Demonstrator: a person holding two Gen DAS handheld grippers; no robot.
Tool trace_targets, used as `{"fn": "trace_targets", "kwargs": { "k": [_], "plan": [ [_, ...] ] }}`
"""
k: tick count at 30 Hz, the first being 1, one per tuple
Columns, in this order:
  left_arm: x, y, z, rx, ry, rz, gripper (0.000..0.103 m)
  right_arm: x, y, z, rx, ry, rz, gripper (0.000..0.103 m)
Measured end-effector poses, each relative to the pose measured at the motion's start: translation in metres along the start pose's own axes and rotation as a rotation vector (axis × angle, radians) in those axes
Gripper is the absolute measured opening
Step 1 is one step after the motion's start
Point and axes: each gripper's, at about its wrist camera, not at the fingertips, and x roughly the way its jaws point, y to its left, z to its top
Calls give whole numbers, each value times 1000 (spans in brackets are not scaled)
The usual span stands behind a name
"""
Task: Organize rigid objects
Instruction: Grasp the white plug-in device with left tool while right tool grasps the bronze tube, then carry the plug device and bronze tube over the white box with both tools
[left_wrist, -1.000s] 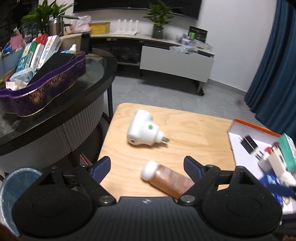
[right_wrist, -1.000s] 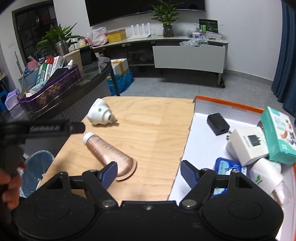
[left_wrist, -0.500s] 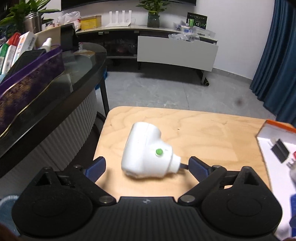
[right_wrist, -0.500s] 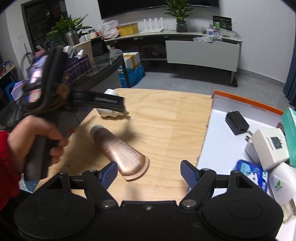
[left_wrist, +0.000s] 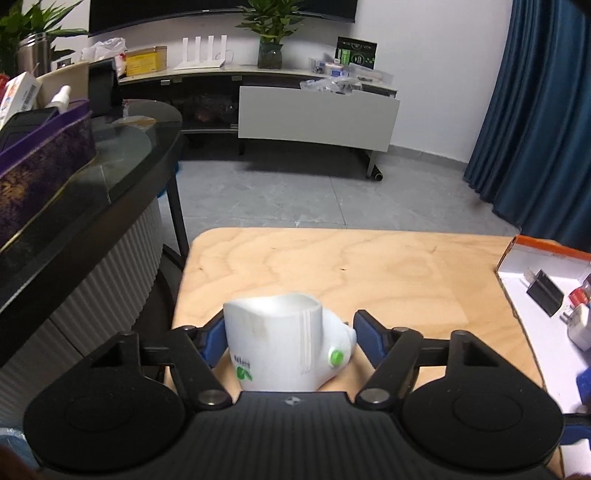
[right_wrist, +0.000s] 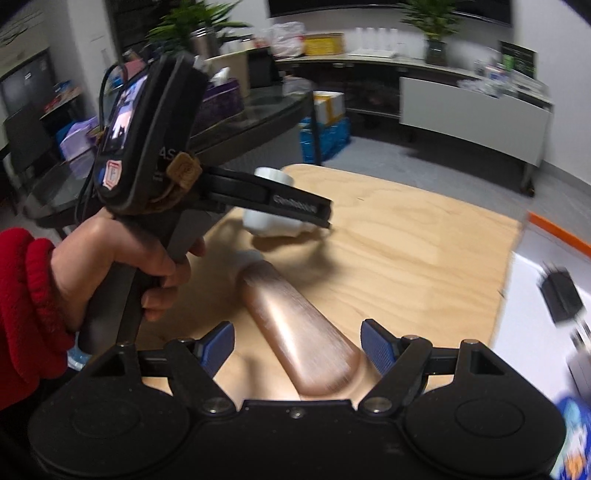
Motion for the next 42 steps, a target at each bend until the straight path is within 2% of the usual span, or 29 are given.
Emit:
{"fn": "trace_targets", "kwargs": {
  "k": [4,9,14,16,19,25,26,31,36,42],
  "plan": [
    [-18,10,2,-30,-29,-7,66,20,6,11,-93,25,22,89],
    [-30,13,-4,-31,-55,-36,64,44,4,21,-113,61,52,86],
    [-34,12,-10,-35,-80,-54,64,46,15,15,-166,33,34,52],
    [-33,10,-14,-29,-87,-55,67,41,15,9,-156,20,20,47],
    [-27,6,-23,-17,-61,-60,75,35,14,5,-139,23,-1,47],
    [-13,0,-30,25,-38,-32,72,18,7,-5,-82,29,-36,46],
    [-13,-1,-30,37,-40,-15,67,15,6,-6,-72,25,-45,46],
    [-17,-3,-30,49,-49,3,67,1,-2,-10,-19,-10,-67,46],
    [-37,-9,-29,30,-91,-3,67,-25,-10,-8,36,-68,-85,46],
    [-82,-31,-27,31,-160,-6,67,-65,-17,-11,100,-145,-117,46]
  ]
}}
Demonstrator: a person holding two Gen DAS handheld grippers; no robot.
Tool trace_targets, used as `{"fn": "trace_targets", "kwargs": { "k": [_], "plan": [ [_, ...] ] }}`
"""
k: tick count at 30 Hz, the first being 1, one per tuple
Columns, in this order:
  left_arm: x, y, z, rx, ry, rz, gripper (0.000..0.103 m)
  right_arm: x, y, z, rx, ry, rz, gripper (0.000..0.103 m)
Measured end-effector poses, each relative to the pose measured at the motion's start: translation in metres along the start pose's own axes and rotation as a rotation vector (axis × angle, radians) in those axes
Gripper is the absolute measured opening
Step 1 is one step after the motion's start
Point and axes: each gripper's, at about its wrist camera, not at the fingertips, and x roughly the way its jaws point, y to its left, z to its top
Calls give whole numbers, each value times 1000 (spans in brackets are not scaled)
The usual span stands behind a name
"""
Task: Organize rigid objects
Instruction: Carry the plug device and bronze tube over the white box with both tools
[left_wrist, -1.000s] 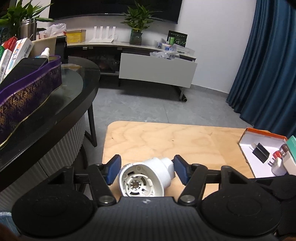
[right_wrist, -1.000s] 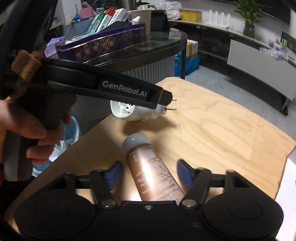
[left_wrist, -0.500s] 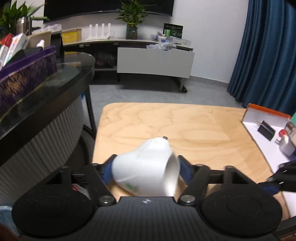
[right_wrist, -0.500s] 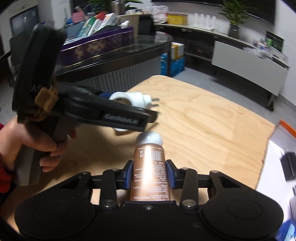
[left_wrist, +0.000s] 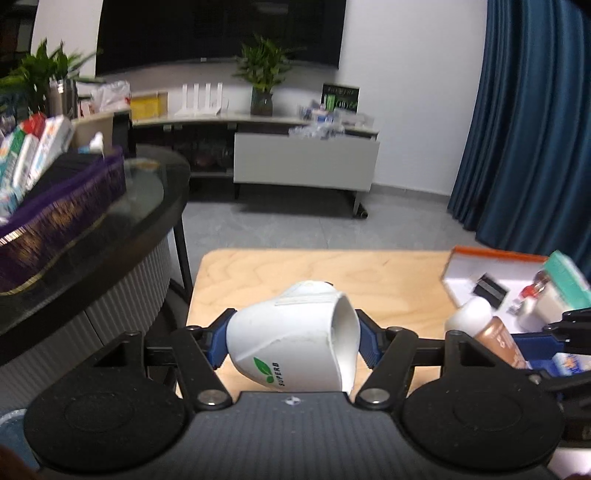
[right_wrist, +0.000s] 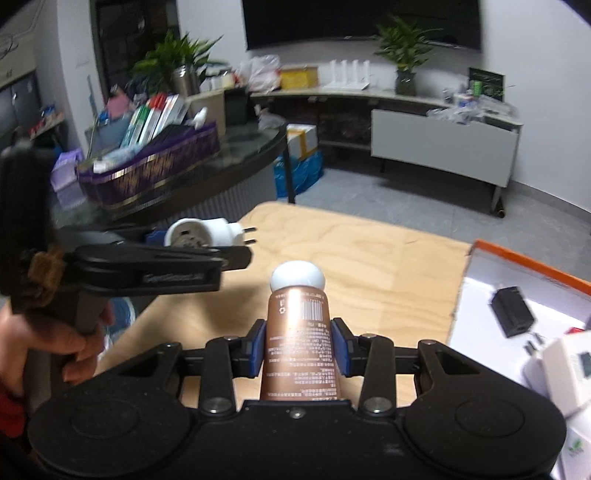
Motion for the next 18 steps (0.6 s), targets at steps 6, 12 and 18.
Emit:
{"fn": "trace_targets", "kwargs": {
  "k": [6,12,18],
  "plan": [
    [-48,-35,6,9,-47,-7,67,-60,-11,-2,44,-85,-53,46],
    [-89,-81,1,6,-66,-29,67,-122,-33,-18,111,-146,-143,46],
    [-103,-129,-3,9,-64,-103,67,-178,-61,-34,173,-198,-260,46]
  ]
}}
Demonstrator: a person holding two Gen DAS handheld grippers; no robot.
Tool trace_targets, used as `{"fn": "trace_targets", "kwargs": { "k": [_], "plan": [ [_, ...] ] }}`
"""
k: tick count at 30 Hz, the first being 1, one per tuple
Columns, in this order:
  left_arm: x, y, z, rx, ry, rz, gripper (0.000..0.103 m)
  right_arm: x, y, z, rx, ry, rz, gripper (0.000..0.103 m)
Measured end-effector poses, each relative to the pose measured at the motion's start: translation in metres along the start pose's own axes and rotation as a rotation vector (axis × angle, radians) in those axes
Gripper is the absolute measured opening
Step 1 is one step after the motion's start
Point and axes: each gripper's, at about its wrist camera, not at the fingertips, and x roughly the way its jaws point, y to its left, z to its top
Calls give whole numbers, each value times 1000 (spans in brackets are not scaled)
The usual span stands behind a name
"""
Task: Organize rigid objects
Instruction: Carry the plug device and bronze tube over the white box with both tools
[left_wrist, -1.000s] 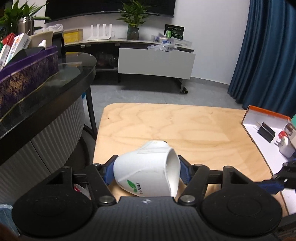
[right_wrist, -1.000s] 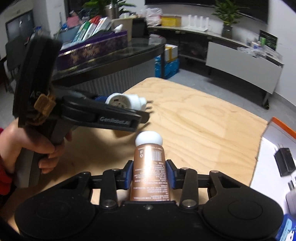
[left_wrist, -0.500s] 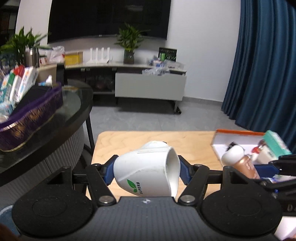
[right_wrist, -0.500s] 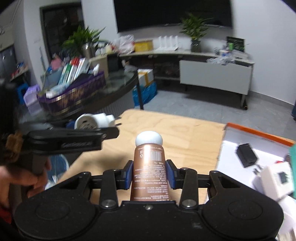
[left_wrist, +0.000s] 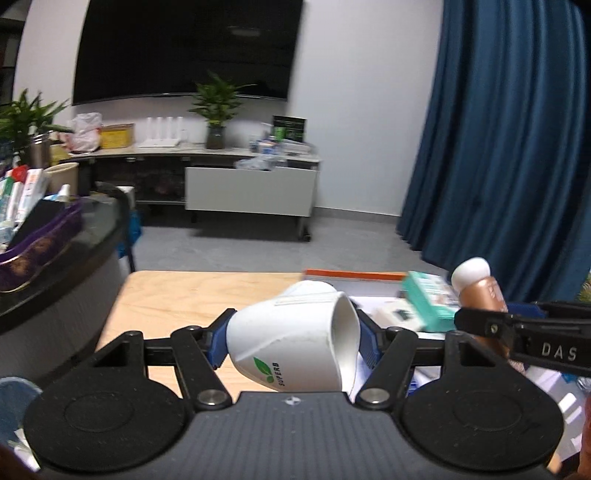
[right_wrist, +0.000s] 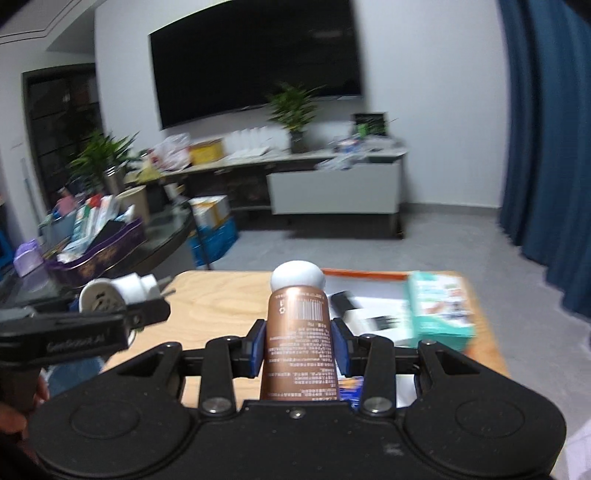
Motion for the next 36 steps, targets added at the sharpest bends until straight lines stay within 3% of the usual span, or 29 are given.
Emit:
{"fn": "trace_targets", "kwargs": {
  "k": [6,14,27,36],
  "plan": [
    [2,-33,6,14,-20,-43,67,-31,-30,-2,53,-58,-85,46],
    [-2,-59,-5,23,-29,-51,67,-34,-51,-10,112,-68,-98,46],
    [7,-61,-10,27,6,-3,67,-19,-48,-12,111,-52,-124,46],
    [12,-62,-16,33,31,-11,67,-8,-51,-17,116,-30,-125,46]
  ]
}}
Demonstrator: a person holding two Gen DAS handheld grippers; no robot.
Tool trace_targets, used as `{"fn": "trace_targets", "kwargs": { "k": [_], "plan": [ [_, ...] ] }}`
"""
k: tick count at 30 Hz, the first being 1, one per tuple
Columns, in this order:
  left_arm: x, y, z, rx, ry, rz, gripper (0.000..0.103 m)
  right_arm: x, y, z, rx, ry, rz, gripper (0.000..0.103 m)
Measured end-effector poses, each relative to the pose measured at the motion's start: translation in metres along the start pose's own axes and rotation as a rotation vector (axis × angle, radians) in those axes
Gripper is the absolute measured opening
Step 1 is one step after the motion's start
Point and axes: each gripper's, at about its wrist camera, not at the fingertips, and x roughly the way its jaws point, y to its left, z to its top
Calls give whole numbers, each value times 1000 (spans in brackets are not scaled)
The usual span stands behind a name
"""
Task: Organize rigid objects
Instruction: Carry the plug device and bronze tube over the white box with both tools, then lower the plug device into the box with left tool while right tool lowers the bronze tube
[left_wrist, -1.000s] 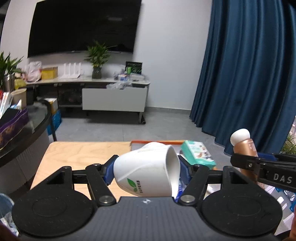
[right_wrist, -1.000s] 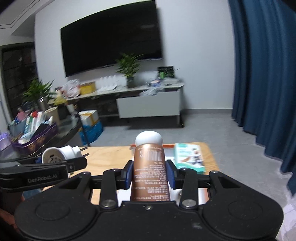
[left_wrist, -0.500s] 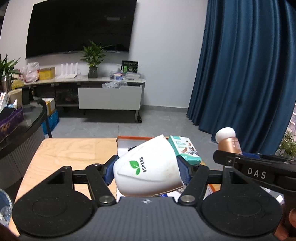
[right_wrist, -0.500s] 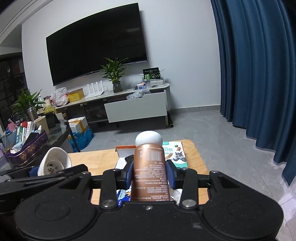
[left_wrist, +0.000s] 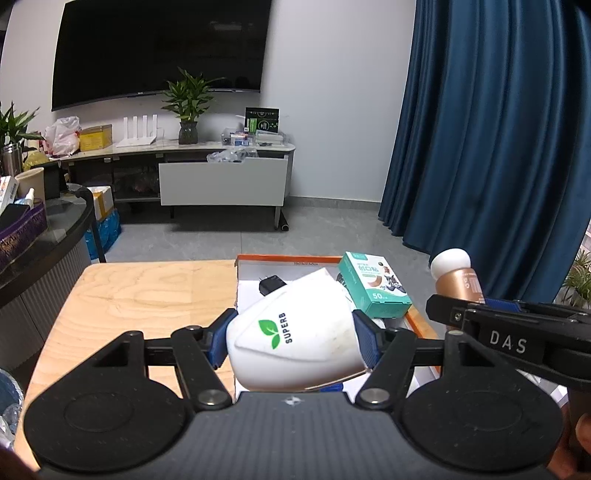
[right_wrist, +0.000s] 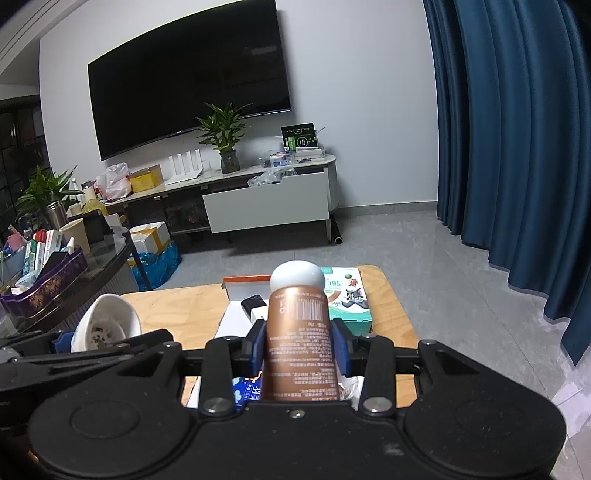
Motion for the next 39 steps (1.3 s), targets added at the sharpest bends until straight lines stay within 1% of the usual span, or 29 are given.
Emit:
{"fn": "trace_targets", "kwargs": {
  "k": [11,39],
  "plan": [
    [1,-7,-3,5,12,2,67,10,-4,-4,-6,15,2,46],
    [15,-2,-8,-8,44,5,67,20,-6,-8,-17,41,4,46]
  ]
}}
